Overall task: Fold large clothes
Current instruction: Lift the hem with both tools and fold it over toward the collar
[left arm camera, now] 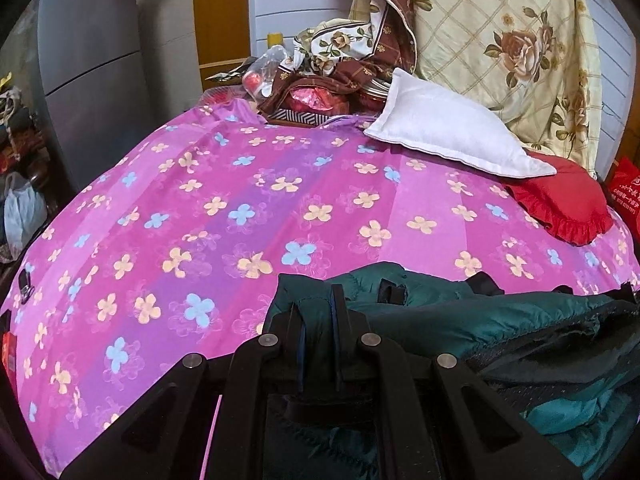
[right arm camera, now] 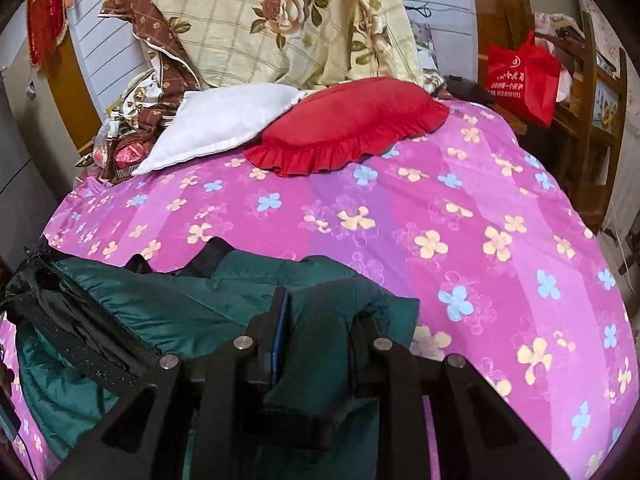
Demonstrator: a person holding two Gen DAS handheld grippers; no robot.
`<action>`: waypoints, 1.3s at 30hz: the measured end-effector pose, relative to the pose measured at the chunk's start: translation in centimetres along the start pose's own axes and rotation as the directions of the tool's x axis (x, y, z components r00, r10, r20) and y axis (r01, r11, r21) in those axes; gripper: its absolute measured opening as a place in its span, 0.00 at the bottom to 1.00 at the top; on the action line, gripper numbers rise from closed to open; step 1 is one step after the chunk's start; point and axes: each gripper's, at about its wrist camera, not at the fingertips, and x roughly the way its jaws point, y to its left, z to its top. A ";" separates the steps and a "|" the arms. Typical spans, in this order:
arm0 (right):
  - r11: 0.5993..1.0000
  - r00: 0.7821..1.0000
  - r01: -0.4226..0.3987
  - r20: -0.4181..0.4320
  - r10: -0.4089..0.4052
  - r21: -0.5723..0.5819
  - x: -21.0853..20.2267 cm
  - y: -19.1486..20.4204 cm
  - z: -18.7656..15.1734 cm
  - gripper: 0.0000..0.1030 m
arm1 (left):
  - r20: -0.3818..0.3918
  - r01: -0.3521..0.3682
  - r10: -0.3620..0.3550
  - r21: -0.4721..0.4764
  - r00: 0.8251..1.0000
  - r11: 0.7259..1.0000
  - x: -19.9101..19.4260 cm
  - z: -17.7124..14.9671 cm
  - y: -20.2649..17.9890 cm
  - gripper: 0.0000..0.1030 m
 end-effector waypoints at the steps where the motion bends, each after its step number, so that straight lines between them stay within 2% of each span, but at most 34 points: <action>1: 1.000 1.000 0.002 -0.002 -0.002 0.001 0.2 0.0 0.0 0.23 | -0.002 -0.002 0.002 0.000 1.000 1.000 0.3 -0.1 -0.1 0.00; 9: 0.999 0.999 0.026 -0.028 -0.025 0.031 2.8 -0.1 -0.7 0.26 | -0.019 0.004 -0.005 -0.024 1.000 1.000 2.1 -0.6 -0.3 0.00; 12: 0.999 1.000 0.028 -0.010 -0.028 0.033 2.9 0.1 -1.0 0.28 | -0.014 0.097 -0.098 -0.082 0.995 0.992 1.6 -0.4 1.2 0.01; 14: 0.999 1.000 0.003 -0.012 -0.002 0.054 2.4 -0.2 -0.9 0.31 | 0.015 0.204 -0.205 -0.148 0.979 0.968 0.5 0.0 2.8 0.11; 16: 0.992 0.998 -0.059 0.005 0.059 0.110 1.4 -1.0 -0.5 0.41 | 0.062 0.267 -0.260 -0.200 0.964 0.943 -1.0 0.3 4.4 0.37; 17: 0.986 0.996 -0.092 0.022 0.090 0.136 0.8 -1.4 -0.4 0.43 | 0.099 0.277 -0.261 -0.218 0.960 0.936 -2.1 0.4 5.2 0.41; 18: 0.982 0.994 -0.112 0.032 0.108 0.151 0.4 -1.5 -0.2 0.51 | 0.129 0.280 -0.256 -0.227 0.958 0.933 -3.1 0.5 5.8 0.43; 19: 0.978 0.991 -0.134 0.041 0.129 0.162 -0.2 -1.6 -0.1 0.58 | 0.143 0.283 -0.255 -0.229 0.956 0.932 -3.9 0.6 6.1 0.43; 20: 0.977 0.990 -0.138 0.049 0.132 0.161 -0.7 -1.4 0.0 0.60 | 0.145 0.286 -0.258 -0.229 0.955 0.931 -4.3 0.7 6.3 0.43; 24: 0.981 0.987 -0.126 0.115 0.109 0.151 -3.3 -0.5 0.1 0.67 | 0.149 0.271 -0.242 -0.224 0.959 0.936 -6.0 0.2 6.3 0.43; 26: 0.982 0.978 -0.117 0.189 0.088 0.146 -5.2 0.4 0.0 0.73 | 0.138 0.237 -0.212 -0.205 0.968 0.950 -6.3 -0.4 5.4 0.43; 28: 0.988 0.972 -0.112 0.218 0.088 0.103 -6.0 1.8 0.1 0.84 | 0.117 0.211 -0.192 -0.176 0.974 0.962 -5.8 -0.9 4.2 0.43; 31: 0.993 0.983 -0.114 0.143 0.119 -0.039 -4.9 5.3 0.3 0.84 | 0.071 0.154 -0.145 -0.142 0.987 0.978 -4.5 -1.8 2.6 0.43; 35: 0.968 0.997 -0.054 0.039 0.066 -0.245 -1.1 10.4 -0.1 0.84 | -0.048 0.059 -0.063 -0.072 0.997 0.996 -1.0 -2.9 0.9 0.43; 37: 0.963 1.000 -0.023 0.004 0.026 -0.268 1.1 11.3 -0.2 0.84 | -0.078 0.045 -0.050 -0.056 0.996 0.997 0.4 -3.5 0.7 0.43; 39: 0.967 0.999 -0.007 -0.033 -0.001 -0.255 3.4 11.3 -0.1 0.84 | -0.067 0.046 -0.050 -0.057 0.997 0.997 0.8 -3.8 0.6 0.43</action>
